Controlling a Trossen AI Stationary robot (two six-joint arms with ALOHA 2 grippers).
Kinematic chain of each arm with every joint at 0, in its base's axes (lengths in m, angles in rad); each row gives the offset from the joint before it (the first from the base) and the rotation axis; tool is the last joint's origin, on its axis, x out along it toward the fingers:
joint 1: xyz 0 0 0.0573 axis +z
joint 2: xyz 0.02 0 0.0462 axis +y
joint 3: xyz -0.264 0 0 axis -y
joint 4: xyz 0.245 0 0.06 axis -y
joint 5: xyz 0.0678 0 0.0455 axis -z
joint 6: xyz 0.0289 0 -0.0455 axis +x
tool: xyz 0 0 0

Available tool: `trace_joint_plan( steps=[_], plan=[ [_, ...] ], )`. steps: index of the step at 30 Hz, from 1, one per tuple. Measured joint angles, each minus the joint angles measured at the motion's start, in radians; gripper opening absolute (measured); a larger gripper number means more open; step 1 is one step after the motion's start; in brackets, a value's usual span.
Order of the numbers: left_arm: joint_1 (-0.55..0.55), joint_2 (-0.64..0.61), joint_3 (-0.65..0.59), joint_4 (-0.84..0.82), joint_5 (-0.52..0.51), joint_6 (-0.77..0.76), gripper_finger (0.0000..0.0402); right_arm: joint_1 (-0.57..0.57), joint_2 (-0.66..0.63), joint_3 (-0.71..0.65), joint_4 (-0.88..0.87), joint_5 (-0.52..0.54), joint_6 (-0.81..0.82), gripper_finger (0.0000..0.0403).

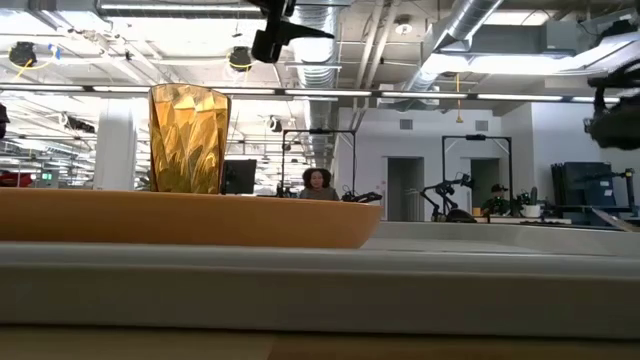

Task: Pick and place plate/cup/fork/spoon on tray
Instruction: Put the orange spoon on the gray tray to the right of the orange plate

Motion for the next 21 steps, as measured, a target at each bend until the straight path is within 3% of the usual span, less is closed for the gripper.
trace_joint_plan(
  steps=[8, 21],
  plan=[
    [0.031, 0.063, -0.001, -0.003, 0.144, -0.067, 0.027, -0.012, -0.139, 0.058, -0.017, 0.106, -0.161, 0.0031],
    [0.03, 0.281, -0.001, 0.248, 0.434, -0.341, 0.027, -0.236, -0.087, 0.292, -0.022, 0.141, -0.703, 0.0045]
  ],
)
